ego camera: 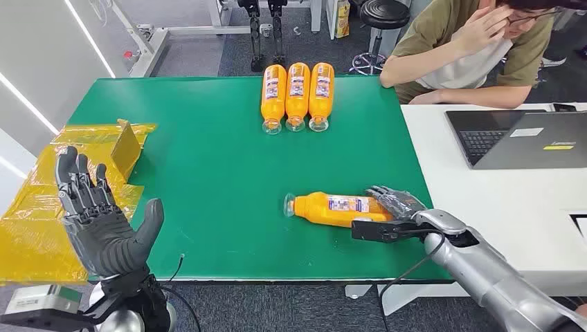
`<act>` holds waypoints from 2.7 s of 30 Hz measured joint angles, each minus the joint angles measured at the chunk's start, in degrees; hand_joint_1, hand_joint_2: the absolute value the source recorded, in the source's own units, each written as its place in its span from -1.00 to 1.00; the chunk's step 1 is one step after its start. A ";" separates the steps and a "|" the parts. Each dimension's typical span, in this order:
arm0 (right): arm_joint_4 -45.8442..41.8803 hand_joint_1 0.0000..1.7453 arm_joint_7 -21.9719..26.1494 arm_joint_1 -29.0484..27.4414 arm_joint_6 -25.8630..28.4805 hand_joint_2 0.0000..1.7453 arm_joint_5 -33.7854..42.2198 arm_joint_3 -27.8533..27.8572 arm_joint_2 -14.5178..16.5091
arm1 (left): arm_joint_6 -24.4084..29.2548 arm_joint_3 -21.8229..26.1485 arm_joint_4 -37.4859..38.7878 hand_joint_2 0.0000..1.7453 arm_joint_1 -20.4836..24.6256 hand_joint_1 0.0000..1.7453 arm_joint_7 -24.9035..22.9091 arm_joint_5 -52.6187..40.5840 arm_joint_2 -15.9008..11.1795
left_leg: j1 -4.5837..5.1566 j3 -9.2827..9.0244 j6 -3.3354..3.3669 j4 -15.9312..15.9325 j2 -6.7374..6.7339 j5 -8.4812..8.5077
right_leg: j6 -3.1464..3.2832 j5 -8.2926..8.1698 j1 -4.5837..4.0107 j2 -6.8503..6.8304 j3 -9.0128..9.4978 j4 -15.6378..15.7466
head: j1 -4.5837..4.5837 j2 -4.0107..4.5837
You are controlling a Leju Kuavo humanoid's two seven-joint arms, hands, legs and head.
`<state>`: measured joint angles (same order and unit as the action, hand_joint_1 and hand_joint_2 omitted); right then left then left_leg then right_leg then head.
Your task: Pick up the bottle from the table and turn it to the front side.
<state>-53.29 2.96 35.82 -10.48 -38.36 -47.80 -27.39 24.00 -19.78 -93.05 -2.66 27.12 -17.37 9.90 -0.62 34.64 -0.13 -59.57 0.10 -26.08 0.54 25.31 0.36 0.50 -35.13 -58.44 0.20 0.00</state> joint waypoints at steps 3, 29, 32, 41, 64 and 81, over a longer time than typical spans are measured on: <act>0.34 1.00 0.06 -0.15 0.82 1.00 -0.05 0.00 0.41 | 0.00 0.00 0.00 1.00 -0.07 -1.00 0.00 -0.01 -0.02 | 0.00 -0.01 0.01 0.00 0.00 0.01 | 0.01 -0.01 0.00 0.00 0.01 0.00 | -0.01 0.00; -15.15 0.93 22.09 -17.08 48.87 1.00 7.98 17.64 21.47 | -7.07 -1.64 2.24 1.00 -0.69 -1.00 1.56 7.75 1.29 | -0.03 0.18 -0.11 0.08 0.16 0.05 | 0.13 0.10 -0.05 -0.12 -0.21 -0.08 | -0.01 0.00; -17.73 1.00 22.61 -19.78 48.88 1.00 8.81 19.44 24.32 | -12.11 -2.91 3.55 1.00 0.05 -1.00 1.16 10.29 1.22 | -0.01 0.18 -0.11 0.08 0.18 0.04 | 0.10 0.12 -0.03 -0.14 -0.20 -0.03 | 0.00 0.00; -22.12 1.00 15.15 -25.02 47.08 1.00 6.98 19.53 25.65 | -27.88 -6.73 4.57 1.00 1.35 -1.00 1.23 14.82 0.09 | 0.01 0.23 -0.10 0.05 0.19 0.03 | 0.07 0.13 -0.01 -0.16 -0.21 -0.01 | 0.00 0.00; -33.05 1.00 13.52 -31.22 45.95 1.00 -20.48 13.34 24.68 | -29.64 -7.13 9.06 1.00 4.92 -1.00 0.68 15.31 0.07 | 0.00 0.23 -0.10 0.07 0.17 0.03 | 0.07 0.14 -0.01 -0.15 -0.22 -0.02 | -0.01 0.00; -31.77 1.00 5.02 -29.76 29.76 1.00 -26.62 12.33 24.55 | -27.58 -5.66 8.95 1.00 2.61 -1.00 0.50 14.54 -0.07 | 0.00 0.26 -0.10 0.08 0.17 0.03 | 0.07 0.14 -0.01 -0.15 -0.24 -0.03 | 0.00 0.00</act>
<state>-85.06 7.98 6.07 19.28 -64.98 -35.47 -2.84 -3.58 -25.44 -84.09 -0.05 27.63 -2.82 9.84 -0.62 34.90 -0.23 -59.49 0.27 -26.05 0.62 25.45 0.35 0.35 -35.37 -58.46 0.20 0.00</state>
